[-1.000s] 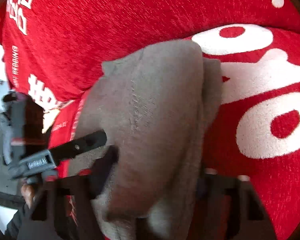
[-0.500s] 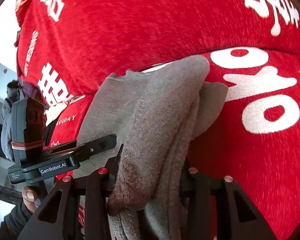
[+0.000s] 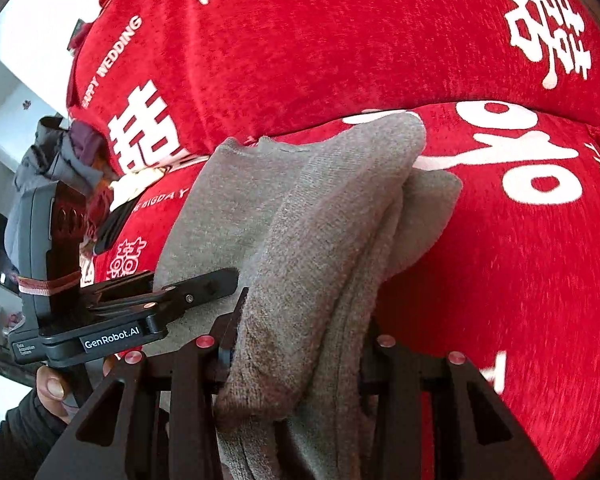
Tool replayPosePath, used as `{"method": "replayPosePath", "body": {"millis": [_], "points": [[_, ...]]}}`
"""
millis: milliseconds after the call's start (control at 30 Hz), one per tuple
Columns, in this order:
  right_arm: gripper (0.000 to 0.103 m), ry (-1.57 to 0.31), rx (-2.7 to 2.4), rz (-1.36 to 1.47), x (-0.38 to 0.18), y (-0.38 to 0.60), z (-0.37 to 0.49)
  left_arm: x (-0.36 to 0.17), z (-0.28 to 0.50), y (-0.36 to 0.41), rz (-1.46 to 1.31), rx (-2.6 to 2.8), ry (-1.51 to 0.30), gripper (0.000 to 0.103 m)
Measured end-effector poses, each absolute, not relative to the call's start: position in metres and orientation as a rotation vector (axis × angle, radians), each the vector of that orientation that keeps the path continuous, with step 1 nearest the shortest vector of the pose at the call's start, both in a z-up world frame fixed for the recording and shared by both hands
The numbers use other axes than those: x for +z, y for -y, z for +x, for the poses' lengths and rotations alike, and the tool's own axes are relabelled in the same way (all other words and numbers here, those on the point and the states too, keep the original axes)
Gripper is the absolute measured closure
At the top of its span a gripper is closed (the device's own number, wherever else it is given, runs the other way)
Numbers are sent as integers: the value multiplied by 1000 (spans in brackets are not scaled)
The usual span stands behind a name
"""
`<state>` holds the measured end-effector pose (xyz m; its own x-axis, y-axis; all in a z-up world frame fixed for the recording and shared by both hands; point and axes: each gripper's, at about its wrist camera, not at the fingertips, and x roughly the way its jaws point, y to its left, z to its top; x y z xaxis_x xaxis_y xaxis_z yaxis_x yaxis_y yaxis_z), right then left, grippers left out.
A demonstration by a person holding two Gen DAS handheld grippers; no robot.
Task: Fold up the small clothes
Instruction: 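Grasp the bundle with the left gripper while the right gripper holds the folded edge, then open both grippers and release the folded bundle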
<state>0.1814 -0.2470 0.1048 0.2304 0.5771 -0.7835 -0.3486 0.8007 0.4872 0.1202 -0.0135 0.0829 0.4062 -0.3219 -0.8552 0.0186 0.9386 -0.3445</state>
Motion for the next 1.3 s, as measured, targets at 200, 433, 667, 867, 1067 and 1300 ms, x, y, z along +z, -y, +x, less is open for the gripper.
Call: {"method": "replayPosePath", "body": {"millis": [200, 433, 667, 867, 1067, 1300], "points": [[61, -1171, 642, 201, 110, 234, 147, 85, 84, 7, -283, -210, -1132, 59], [61, -1186, 644, 162, 100, 219, 114, 68, 53, -7, -285, -192, -1147, 59], [58, -1207, 626, 112, 64, 206, 102, 36, 42, -20, -313, -164, -1167, 51], [37, -1276, 547, 183, 47, 232, 113, 33, 33, -38, -343, -126, -1170, 28], [34, -1143, 564, 80, 94, 242, 104, 71, 21, -67, -354, -80, -1075, 28], [29, -1057, 757, -115, 121, 194, 121, 67, 74, -67, -146, 96, -1125, 28]]}}
